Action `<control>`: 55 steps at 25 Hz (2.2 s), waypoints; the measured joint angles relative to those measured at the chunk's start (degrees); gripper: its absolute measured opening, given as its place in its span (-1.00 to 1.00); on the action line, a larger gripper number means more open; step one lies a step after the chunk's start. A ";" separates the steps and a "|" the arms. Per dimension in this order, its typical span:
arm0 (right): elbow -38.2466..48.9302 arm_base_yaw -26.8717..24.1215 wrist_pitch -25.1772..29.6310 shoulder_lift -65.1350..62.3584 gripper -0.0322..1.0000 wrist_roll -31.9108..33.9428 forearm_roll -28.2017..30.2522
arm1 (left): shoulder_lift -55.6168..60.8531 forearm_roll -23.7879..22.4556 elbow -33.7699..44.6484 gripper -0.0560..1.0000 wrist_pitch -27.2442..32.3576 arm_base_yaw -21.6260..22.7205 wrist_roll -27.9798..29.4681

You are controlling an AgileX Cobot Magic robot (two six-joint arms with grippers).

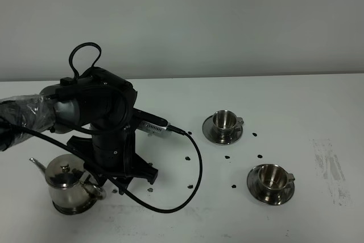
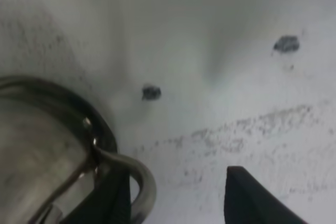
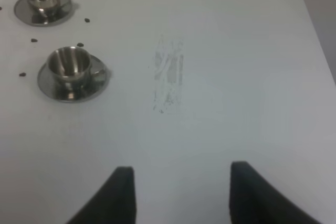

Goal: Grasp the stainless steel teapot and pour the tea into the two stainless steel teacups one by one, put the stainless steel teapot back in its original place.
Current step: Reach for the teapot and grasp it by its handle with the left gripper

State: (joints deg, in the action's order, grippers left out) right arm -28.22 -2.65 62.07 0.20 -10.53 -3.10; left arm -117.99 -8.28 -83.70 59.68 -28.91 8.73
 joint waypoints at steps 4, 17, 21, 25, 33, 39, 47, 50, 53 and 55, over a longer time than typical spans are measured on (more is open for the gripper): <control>0.00 0.00 0.00 0.00 -0.11 0.00 0.00 | 0.00 0.19 0.00 0.00 2.64 -0.31 0.00; 0.00 0.00 0.00 0.00 -0.11 0.00 0.00 | 0.72 0.48 0.00 0.00 1.69 -1.88 0.45; 0.00 0.00 0.00 0.00 -0.11 0.00 0.00 | 0.72 0.89 0.07 0.00 -1.37 -2.32 0.55; 0.00 0.00 0.00 0.00 -0.11 0.04 0.00 | 0.72 -0.17 1.83 0.00 -1.63 -2.37 0.55; 0.00 0.00 0.00 0.00 -0.11 0.04 0.00 | 0.72 -1.03 5.98 0.00 -2.19 -2.37 1.57; 0.00 0.00 0.00 0.00 -0.11 -0.03 0.00 | 1.00 -1.32 6.49 0.00 -1.95 -2.37 1.80; 0.00 0.00 0.00 0.00 -0.11 0.01 0.00 | 5.40 -2.08 12.07 0.00 -2.29 -2.37 2.97; 0.00 0.00 0.00 0.00 -0.11 0.01 0.00 | 7.65 -2.75 14.51 0.00 -2.93 -2.37 4.06; 0.00 0.00 0.00 0.00 -0.11 0.01 -0.01 | 8.87 -4.01 15.76 0.00 -4.76 -2.37 5.33; 0.00 0.00 0.00 0.00 -0.11 0.01 -0.01 | 8.95 -4.15 15.78 0.00 -6.41 -2.37 5.63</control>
State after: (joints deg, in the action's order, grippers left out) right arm -28.22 -2.65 62.07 0.20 -10.52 -3.11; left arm -109.04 -12.43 -67.92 53.28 -31.28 14.36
